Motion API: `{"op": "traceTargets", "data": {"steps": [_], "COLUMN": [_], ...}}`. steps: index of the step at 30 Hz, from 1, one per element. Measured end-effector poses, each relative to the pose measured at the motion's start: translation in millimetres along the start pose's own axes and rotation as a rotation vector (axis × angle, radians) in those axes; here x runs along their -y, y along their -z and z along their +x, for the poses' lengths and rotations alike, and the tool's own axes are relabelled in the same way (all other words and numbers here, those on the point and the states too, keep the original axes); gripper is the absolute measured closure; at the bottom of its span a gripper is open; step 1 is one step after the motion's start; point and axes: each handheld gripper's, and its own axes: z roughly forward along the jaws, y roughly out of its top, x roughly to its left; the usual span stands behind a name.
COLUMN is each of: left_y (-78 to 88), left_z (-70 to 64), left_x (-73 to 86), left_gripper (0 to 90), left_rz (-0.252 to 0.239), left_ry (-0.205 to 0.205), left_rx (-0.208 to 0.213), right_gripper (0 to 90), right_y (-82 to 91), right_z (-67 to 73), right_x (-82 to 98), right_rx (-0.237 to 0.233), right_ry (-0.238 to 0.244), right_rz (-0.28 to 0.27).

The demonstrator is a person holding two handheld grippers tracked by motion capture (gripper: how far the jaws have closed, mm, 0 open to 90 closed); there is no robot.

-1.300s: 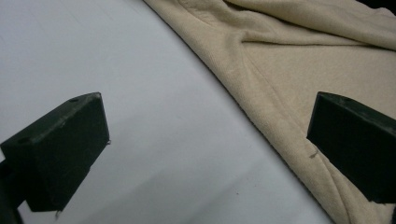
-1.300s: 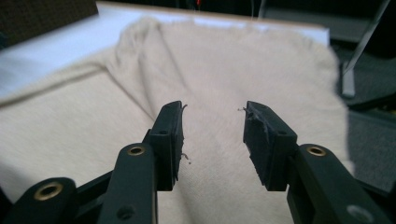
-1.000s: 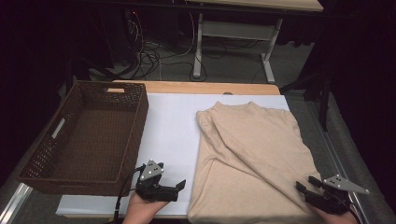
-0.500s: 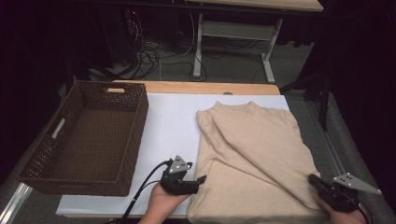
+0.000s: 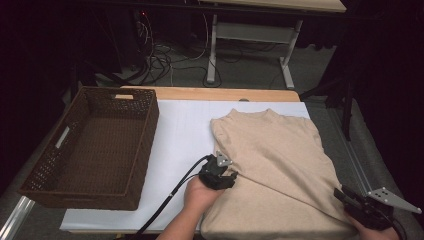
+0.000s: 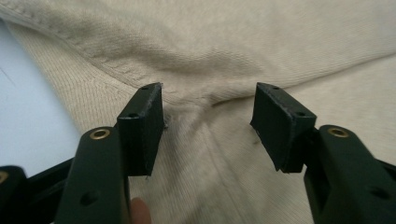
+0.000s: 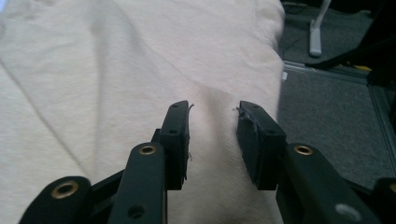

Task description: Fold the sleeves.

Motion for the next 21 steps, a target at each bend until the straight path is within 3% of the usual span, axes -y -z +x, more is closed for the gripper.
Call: {"op": "traceTargets", "data": {"steps": [6,10,13,14,21], "left_y": [-1.5,6.5,12.6,21.5,44.2], "left_z": [0.1,6.6,8.2,11.6,30.0], "left_x": [-1.1,1.0,3.6,5.7,17.2], "left_gripper": [62.3,78.3,81.0,81.2,81.2], "left_rz": [-0.003,-0.022,-0.047,-0.078,-0.089], "left_ry": [0.000,0.024,0.018,0.025,0.032], "left_rx": [-0.057,-0.009,-0.010,-0.009,-0.034], "right_gripper": [63.8,63.5,63.5,63.5,63.5], "right_y": [2.3,0.2,-0.4,-0.5,0.1], "right_z": [11.9,16.3,17.5,18.0,20.3], "right_x": [-1.7,-1.0,-0.8,-0.8,0.9], "right_rx": [-0.037,-0.048,-0.050,-0.050,-0.054], "right_ry": [0.023,0.032,0.032,0.032,0.038], "right_rz": [-0.010,0.000,0.001,0.001,0.008]}}
